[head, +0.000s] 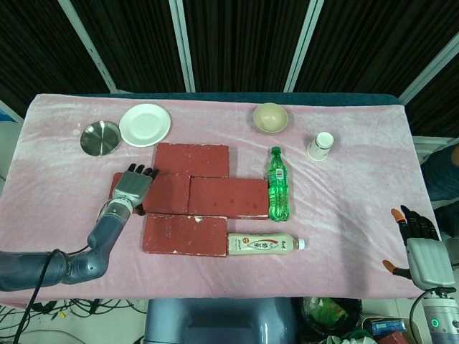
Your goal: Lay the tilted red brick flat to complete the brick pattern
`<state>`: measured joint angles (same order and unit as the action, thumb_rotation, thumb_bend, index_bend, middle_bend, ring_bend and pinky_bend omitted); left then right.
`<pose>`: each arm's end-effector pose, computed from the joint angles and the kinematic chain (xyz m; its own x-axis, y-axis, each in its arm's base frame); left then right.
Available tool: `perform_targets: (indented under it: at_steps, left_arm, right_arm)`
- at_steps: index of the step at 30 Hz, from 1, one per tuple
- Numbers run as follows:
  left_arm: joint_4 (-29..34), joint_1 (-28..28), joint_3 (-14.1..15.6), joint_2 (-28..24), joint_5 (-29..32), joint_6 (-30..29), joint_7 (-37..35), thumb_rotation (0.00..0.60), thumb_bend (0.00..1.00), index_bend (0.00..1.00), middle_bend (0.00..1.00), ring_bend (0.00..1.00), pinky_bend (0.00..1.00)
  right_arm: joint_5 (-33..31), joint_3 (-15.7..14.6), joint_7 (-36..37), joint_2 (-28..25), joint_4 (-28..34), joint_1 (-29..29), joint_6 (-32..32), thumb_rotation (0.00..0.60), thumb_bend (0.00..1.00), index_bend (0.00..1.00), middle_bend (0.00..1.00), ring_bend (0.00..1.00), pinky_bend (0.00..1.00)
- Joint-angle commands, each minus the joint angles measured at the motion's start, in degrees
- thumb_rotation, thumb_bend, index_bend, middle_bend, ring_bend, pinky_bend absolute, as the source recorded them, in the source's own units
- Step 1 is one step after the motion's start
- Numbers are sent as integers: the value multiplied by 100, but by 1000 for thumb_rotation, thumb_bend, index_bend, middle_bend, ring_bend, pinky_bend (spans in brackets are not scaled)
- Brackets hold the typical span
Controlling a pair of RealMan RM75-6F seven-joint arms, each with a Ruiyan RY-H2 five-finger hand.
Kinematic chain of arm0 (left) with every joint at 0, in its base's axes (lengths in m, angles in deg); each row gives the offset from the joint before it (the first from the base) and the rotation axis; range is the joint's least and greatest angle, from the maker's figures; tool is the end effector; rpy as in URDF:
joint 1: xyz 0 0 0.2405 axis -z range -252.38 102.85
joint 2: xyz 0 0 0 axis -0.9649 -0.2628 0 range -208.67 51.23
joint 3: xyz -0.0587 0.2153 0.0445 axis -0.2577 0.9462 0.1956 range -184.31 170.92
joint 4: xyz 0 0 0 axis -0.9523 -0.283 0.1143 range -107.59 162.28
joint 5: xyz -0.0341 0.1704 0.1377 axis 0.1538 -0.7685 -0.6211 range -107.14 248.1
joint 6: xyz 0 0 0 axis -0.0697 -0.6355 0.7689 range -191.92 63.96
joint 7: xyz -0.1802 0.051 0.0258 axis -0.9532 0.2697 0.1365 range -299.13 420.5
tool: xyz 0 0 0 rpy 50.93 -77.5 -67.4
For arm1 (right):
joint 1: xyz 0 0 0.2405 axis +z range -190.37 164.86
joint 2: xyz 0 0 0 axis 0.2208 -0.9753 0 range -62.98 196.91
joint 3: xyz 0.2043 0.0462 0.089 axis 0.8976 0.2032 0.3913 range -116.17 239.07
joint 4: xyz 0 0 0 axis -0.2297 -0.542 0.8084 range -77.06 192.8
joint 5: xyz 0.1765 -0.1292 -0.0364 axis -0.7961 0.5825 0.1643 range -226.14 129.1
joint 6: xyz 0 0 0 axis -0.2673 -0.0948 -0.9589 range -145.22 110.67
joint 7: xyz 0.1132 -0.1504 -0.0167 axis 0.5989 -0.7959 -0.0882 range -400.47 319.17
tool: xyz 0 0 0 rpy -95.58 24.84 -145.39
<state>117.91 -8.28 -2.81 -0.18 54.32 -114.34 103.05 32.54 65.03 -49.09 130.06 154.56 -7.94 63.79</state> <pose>-0.1540 0.3969 -0.0260 0.6821 0.4753 0.5557 0.7080 -0.2390 -0.6645 -0.2936 -0.2254 0.1286 0.4633 -0.0741 0.8831 -0.8819 0.0590 0.4677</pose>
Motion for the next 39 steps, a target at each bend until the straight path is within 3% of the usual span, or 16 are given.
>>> perform_targets:
  at_steps: [1,10,16,19,23,26,31,34,39]
  left_arm:
    - [18,7,2,2,24,-20,28,600,27,8,38,0,0]
    - [288,-123,-78,-109,-209,-155,-113,600,0,0,26,0,0]
    - [1182,-484,-328,-830,-1135,-861,-641,600,0,0,21,0,0]
    - [1842,-991,-233,-1433,-2243,-1638,-1060,600,0,0,21,0,0]
    - [2246,-2062,403,-2146,-4254,-2790,-1822,600,12,0,17,0,0]
    - [1885,-2873,880,-2327,-5505,-3563,-2531,600,37,0,16,0,0]
    - [881,-4004,1350,-2227,-6589,-4384,-3832,600,38,13,15,0,0]
    - [361,-4444,1412,-2037,-6890,-4650,-4158,600,39,24,15,0,0]
    - [-133,-5012,1255,-1622,-6930,-4941,-4468,600,43,35,15,0,0]
  right_arm:
    - [0,0,-1,1,1,0,1,600,41,0,0,0,78]
    - [-9,1,-22,1,3,3,-4,600,41,0,0,0,78]
    - [-22,4,-18,-5,-4,2,-5,600,42,0,0,0,78]
    - [-19,7,-22,-8,-11,-1,6,600,41,0,0,0,78]
    - [-20,16,-39,-6,-12,-8,35,600,42,0,0,0,78]
    - [-7,24,-66,-2,-23,-11,65,600,41,0,0,0,78]
    - [142,17,-124,39,-105,-10,171,600,42,0,0,0,78]
    - [181,15,-144,73,-146,-15,210,600,42,0,0,0,78]
    - [176,31,-156,92,-160,-23,245,600,41,0,0,0,78]
